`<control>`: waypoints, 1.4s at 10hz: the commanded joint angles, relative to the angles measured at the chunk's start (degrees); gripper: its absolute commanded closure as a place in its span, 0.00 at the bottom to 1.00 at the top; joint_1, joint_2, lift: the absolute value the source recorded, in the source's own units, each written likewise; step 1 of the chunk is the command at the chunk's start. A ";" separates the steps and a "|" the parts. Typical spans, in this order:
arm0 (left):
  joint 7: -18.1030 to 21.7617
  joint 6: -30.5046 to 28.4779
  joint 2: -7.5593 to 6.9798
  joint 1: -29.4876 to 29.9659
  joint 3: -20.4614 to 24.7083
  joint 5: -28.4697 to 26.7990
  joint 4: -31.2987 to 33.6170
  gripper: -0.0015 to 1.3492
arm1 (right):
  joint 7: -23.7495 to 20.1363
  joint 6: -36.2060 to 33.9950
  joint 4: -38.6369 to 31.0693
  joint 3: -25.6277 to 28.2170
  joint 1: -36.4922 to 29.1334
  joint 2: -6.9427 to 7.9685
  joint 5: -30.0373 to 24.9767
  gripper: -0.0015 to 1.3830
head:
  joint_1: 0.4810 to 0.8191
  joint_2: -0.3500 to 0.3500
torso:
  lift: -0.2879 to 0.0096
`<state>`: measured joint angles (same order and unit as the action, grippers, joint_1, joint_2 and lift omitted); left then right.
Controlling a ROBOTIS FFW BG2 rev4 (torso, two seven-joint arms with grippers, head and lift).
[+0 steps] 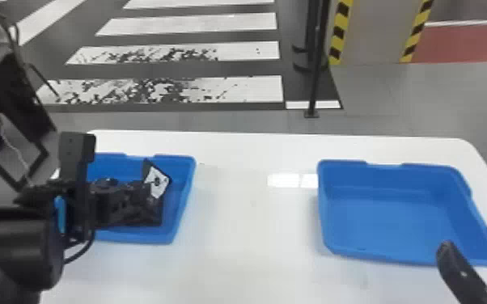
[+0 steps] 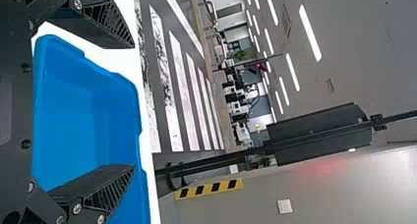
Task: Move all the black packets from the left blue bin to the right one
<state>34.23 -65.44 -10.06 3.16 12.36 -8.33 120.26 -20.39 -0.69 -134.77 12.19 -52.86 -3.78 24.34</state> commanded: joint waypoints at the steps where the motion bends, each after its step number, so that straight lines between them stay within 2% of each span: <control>1: 0.75 1.31 0.13 2.89 1.47 3.30 4.96 0.90 | -0.35 -0.29 -0.30 -0.20 0.41 0.00 0.11 0.12 | 0.63 0.64 | 0.46; 3: 1.90 9.75 1.18 5.84 2.95 14.15 5.80 0.90 | -2.37 -2.40 -0.16 -0.43 1.82 -0.09 0.23 0.12 | 0.63 0.62 | 0.46; 5: 3.04 16.50 1.97 7.81 1.93 25.69 5.10 0.90 | -5.36 -4.93 0.83 -0.65 4.91 -0.09 1.48 0.12 | 0.63 0.55 | 0.46; 7: 4.71 20.30 2.06 8.09 -1.39 37.46 -0.10 0.90 | -7.73 -10.98 0.54 -0.77 8.01 -0.35 3.43 0.12 | 0.63 0.46 | 0.46; 8: 6.55 22.97 2.06 7.25 -3.90 42.95 -5.16 0.90 | -8.79 -12.80 1.39 -1.57 10.40 -1.06 4.23 0.12 | 0.63 0.41 | 0.46; 9: 6.82 22.55 2.24 7.67 -5.27 45.46 -6.85 0.90 | -9.58 -13.51 3.08 -2.83 13.35 -2.11 5.60 0.12 | 0.63 0.39 | 0.46; 10: 7.17 21.85 2.33 7.81 -6.41 45.69 -6.99 0.90 | -10.28 -14.35 4.90 -3.17 16.86 -2.81 5.94 0.12 | 0.63 0.37 | 0.46; 14: 7.61 21.42 1.97 6.26 -13.96 49.46 -6.99 0.90 | -11.34 -18.71 10.53 -5.00 25.44 -4.75 9.94 0.12 | 0.63 0.28 | 0.46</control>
<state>41.85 -44.09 -8.04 9.77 -0.57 40.60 113.27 -31.74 -18.55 -124.82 7.59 -28.35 -8.26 33.54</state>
